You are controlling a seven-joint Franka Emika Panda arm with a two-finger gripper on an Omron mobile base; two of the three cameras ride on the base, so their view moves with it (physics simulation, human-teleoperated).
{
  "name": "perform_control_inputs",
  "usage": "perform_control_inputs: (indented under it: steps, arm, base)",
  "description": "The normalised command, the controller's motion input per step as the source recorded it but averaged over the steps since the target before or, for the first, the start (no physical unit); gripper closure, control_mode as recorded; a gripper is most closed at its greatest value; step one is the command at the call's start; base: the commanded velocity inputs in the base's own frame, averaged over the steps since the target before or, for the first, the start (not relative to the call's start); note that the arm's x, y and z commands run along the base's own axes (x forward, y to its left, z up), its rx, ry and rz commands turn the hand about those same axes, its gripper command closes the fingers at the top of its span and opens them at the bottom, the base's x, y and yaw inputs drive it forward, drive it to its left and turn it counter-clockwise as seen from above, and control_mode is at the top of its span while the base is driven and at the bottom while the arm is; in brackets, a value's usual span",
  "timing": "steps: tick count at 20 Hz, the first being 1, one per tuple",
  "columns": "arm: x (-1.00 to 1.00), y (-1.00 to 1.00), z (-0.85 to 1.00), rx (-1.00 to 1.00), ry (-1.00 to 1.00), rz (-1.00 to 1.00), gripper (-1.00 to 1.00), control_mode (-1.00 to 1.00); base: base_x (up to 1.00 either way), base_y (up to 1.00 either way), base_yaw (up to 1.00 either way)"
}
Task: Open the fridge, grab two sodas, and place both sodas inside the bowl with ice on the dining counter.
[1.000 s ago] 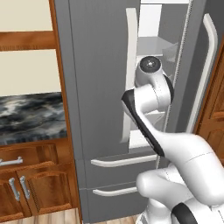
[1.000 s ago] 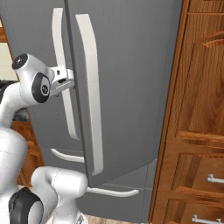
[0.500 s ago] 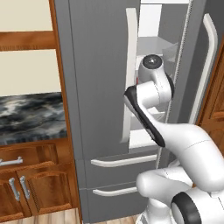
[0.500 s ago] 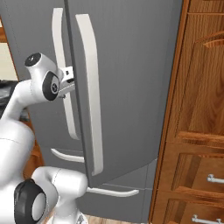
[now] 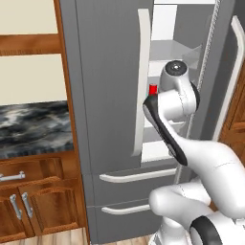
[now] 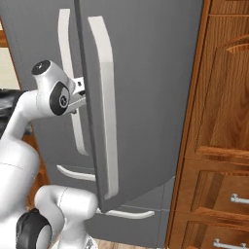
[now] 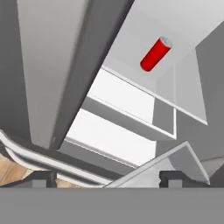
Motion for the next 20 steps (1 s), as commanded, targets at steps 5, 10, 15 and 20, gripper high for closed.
perform_control_inputs:
  steps: [5,10,15,20]
  arm:
    - [-0.52,-0.37,-0.10,0.00,0.00,-0.01,-1.00,-1.00]
    - [-0.53,-0.63,-0.02,0.03,0.00,-0.02,-1.00,-1.00]
    - [-0.57,-0.79,0.00,0.03,0.00,0.00,-1.00,-1.00]
    - [-0.72,-0.80,0.00,0.01,0.00,-0.01,-1.00,-1.00]
  base:
    - [0.00,0.00,0.00]
    - [0.00,0.00,0.00]
    - [0.00,0.00,0.00]
    - [0.00,0.00,0.00]
